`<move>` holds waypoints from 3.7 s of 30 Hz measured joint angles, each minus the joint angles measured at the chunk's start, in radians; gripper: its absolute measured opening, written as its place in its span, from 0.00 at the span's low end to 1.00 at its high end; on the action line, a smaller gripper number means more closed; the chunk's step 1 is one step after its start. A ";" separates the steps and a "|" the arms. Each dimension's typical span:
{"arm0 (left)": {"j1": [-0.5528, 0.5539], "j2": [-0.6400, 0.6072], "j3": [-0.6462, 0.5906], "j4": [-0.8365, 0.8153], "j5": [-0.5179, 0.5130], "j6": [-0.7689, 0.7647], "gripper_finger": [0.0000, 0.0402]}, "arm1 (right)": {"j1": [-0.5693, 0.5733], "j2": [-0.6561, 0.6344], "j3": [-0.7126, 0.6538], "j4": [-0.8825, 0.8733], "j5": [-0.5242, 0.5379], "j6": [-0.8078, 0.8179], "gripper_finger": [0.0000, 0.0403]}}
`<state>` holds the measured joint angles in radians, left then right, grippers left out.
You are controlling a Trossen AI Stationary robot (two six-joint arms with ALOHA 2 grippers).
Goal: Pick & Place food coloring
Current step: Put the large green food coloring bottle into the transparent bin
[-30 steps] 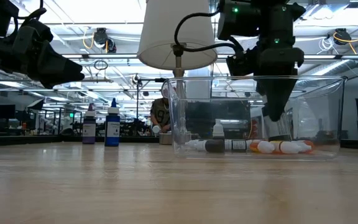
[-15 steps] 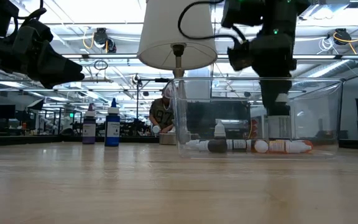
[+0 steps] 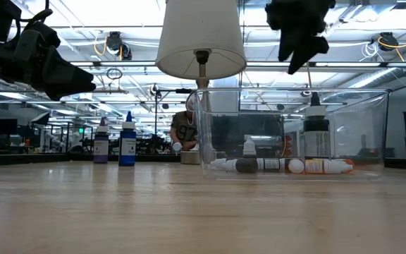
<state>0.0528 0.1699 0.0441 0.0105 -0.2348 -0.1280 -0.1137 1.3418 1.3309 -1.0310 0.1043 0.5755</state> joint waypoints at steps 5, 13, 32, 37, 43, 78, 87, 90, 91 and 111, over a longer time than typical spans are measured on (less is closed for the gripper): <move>0.000 0.000 0.000 0.000 0.000 0.000 0.53 | -0.150 0.018 0.004 -0.154 -0.044 0.017 0.59; 0.000 0.000 0.000 0.000 0.000 0.000 0.53 | -0.243 0.089 -0.052 -0.189 -0.056 -0.067 0.59; 0.000 0.000 0.000 0.000 0.000 0.000 0.53 | -0.243 0.282 -0.154 -0.062 -0.106 -0.144 0.59; 0.000 0.000 0.000 0.000 0.000 0.000 0.53 | -0.243 0.310 -0.165 -0.016 -0.106 -0.164 0.59; 0.000 0.000 0.000 0.000 0.000 0.000 0.53 | -0.243 0.303 -0.165 0.065 -0.109 -0.171 0.59; 0.000 0.000 0.000 0.000 0.000 0.000 0.53 | -0.190 0.206 -0.133 -0.021 -0.010 -0.310 0.33; 0.000 0.000 0.000 0.000 0.000 0.000 0.53 | 0.031 -0.046 0.020 -0.043 0.024 -0.185 0.33; 0.000 0.000 0.000 0.000 0.000 0.000 0.53 | 0.161 -0.081 0.044 -0.045 0.025 -0.117 0.33; 0.000 0.000 0.000 0.000 0.000 0.000 0.53 | 0.203 -0.081 0.052 -0.048 0.027 -0.085 0.33; 0.000 0.000 0.000 0.000 0.000 0.000 0.53 | 0.432 0.331 0.190 -0.331 -0.081 0.034 0.33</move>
<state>0.0528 0.1699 0.0441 0.0101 -0.2348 -0.1280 0.3187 1.6728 1.5208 -1.3615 0.0234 0.6095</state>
